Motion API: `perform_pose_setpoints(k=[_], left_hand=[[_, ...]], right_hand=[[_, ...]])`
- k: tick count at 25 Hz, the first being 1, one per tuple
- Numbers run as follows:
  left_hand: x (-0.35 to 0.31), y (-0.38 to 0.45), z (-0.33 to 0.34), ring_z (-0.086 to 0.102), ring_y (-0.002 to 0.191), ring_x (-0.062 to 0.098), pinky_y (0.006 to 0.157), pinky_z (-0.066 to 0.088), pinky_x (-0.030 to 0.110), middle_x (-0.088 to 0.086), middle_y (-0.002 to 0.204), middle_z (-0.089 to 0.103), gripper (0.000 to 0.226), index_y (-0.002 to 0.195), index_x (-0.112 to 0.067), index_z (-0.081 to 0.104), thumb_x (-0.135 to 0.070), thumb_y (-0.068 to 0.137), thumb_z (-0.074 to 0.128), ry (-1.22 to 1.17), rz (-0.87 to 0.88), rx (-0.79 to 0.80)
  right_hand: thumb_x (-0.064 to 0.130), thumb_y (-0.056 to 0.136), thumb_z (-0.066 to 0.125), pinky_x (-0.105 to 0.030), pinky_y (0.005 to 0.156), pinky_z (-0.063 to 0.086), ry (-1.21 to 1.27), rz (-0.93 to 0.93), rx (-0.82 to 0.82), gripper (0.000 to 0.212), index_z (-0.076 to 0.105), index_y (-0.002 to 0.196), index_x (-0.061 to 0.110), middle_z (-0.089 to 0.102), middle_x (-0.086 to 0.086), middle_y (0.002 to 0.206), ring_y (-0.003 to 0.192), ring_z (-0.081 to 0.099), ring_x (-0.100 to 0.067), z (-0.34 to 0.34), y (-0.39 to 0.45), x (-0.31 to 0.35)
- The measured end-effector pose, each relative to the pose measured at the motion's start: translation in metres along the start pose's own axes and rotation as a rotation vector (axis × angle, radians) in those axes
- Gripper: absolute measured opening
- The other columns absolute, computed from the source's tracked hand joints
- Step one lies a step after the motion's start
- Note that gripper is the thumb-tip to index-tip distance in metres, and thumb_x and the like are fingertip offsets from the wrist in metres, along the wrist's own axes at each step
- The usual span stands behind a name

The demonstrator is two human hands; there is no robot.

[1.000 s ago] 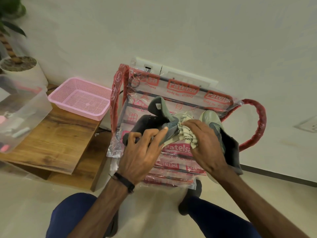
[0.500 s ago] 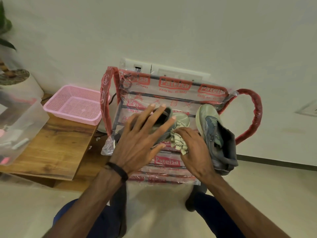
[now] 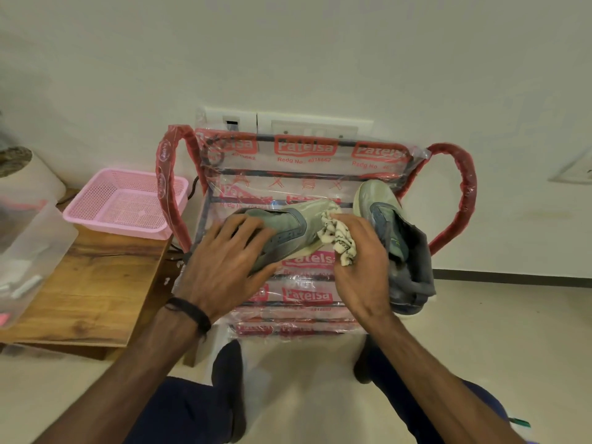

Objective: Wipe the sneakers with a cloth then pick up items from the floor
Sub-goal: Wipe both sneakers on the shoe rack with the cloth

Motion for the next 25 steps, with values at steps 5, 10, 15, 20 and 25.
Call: perform_pose_setpoints(k=[5,10,15,20,25], left_hand=[[0.007,-0.001,0.006,0.051,0.127,0.025,0.091,0.054,0.043,0.005,0.139,0.055,0.057,0.135,-0.018,0.055,-0.056,0.092,0.054,-0.105,-0.092,0.007],[0.024,0.0,0.005,0.063,0.102,0.017,0.061,0.05,0.021,0.001,0.121,0.066,0.048,0.138,-0.026,0.048,-0.054,0.099,0.046,-0.241,-0.158,0.081],[0.041,0.01,0.007,0.061,0.08,0.018,0.056,0.046,0.027,0.003,0.107,0.069,0.038,0.133,-0.023,0.047,-0.045,0.101,0.047,-0.429,-0.318,0.137],[0.05,0.011,0.007,0.04,0.132,0.029,0.106,0.039,0.054,0.005,0.146,0.046,0.037,0.128,-0.021,0.059,-0.042,0.097,0.057,-0.234,-0.263,-0.09],[0.048,0.018,0.017,0.044,0.132,0.035,0.094,0.052,0.053,0.008,0.162,0.029,0.054,0.154,-0.036,0.03,-0.03,0.103,0.047,-0.036,-0.163,0.028]], right_hand=[[0.004,0.076,0.067,-0.043,0.111,0.042,-0.205,-0.141,0.234,0.06,0.06,0.134,0.013,0.06,-0.003,0.136,0.131,0.052,-0.021,0.028,-0.002,0.009],[-0.009,0.065,0.074,-0.048,0.113,0.04,-0.334,-0.188,0.191,0.077,0.058,0.138,0.012,0.057,-0.007,0.142,0.137,0.048,-0.024,0.035,-0.004,-0.01],[0.003,0.074,0.08,-0.051,0.113,0.038,-0.326,-0.228,0.191,0.073,0.055,0.142,0.013,0.053,-0.005,0.146,0.143,0.041,-0.022,0.049,-0.015,0.007],[0.007,0.077,0.072,-0.051,0.113,0.037,-0.349,-0.367,0.257,0.068,0.054,0.143,0.012,0.051,-0.006,0.149,0.144,0.039,-0.023,0.036,0.004,0.008],[0.004,0.071,0.084,-0.042,0.12,0.027,-0.413,-0.352,0.242,0.079,0.052,0.143,0.011,0.05,-0.008,0.15,0.146,0.036,-0.024,0.05,0.019,0.014]])
Point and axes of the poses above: each hand's wrist, its own y-axis towards the middle knuckle, its own z-axis out of the palm, x = y × z, the point moved 3 cm from there along y, towards the middle knuckle
